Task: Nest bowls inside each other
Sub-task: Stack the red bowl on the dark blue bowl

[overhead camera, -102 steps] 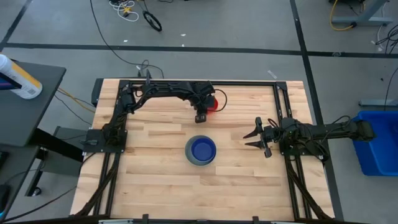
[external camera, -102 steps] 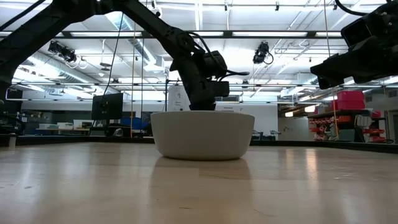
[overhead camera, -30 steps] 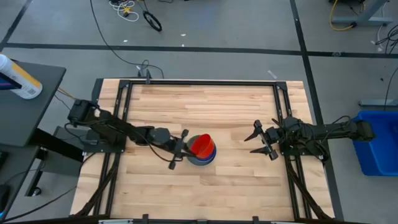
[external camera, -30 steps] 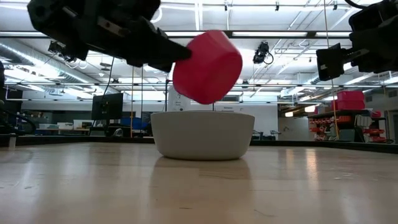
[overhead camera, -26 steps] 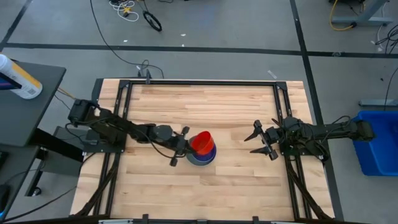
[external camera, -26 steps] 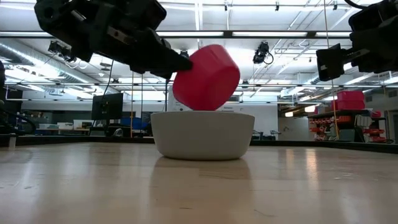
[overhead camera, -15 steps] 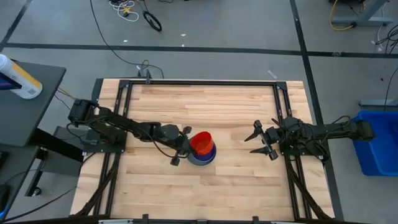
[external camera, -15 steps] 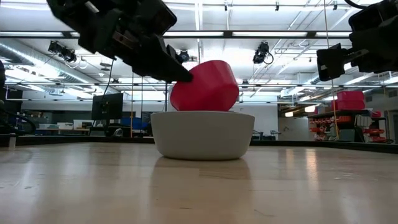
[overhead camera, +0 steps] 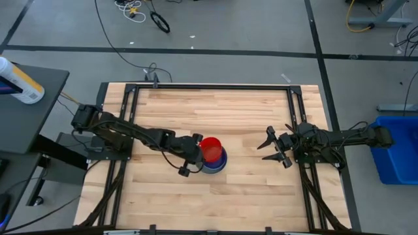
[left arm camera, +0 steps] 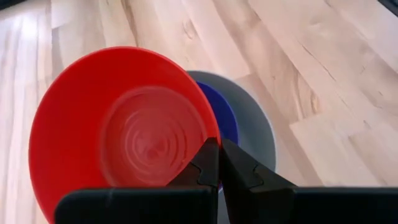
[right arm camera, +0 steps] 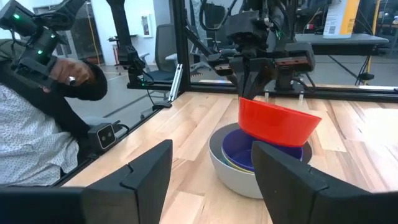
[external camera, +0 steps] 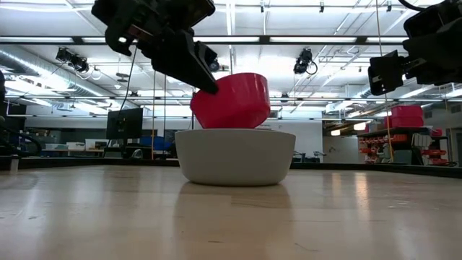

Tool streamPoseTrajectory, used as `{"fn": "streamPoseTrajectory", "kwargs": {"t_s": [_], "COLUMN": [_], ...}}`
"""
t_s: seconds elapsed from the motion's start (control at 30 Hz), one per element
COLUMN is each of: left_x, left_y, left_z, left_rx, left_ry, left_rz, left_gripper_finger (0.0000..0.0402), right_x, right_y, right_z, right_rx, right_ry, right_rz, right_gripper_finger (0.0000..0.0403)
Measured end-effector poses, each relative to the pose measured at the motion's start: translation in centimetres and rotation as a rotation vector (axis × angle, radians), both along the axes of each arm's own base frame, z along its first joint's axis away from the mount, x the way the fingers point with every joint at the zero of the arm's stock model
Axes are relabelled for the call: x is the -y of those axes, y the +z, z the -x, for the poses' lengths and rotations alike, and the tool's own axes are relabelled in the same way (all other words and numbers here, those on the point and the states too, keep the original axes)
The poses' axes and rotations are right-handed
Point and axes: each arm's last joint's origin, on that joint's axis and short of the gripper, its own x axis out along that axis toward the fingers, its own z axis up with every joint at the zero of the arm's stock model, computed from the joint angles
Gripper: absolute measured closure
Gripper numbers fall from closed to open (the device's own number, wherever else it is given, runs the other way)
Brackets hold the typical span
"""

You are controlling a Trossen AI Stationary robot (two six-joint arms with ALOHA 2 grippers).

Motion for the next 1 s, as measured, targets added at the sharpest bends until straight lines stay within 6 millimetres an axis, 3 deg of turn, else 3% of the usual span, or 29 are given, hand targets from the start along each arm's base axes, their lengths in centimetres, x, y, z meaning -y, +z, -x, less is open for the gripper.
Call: {"fn": "streamPoseTrajectory", "kwargs": {"t_s": [0.53, 0.83, 1.0], "left_x": [0.2, 1.6, 1.7], "left_y": [2.0, -0.5, 0.0], "left_z": [-0.5, -4.3, -5.1], "left_rx": [-0.071, -0.261, -0.256], "left_ry": [-0.028, -0.077, -0.073], "left_rz": [-0.056, -0.138, -0.146], "left_gripper_finger": [0.0397, 0.0397, 0.0397], "right_x": [0.0, 0.0, 0.0], "right_y": [0.0, -0.1, -0.3], "right_z": [0.0, 0.0, 0.0], "right_rx": [-0.003, -0.027, -0.051], "right_ry": [-0.001, -0.002, -0.003], "right_rz": [-0.006, -0.031, -0.050], "right_gripper_finger": [0.0206, 0.0223, 0.0231]}}
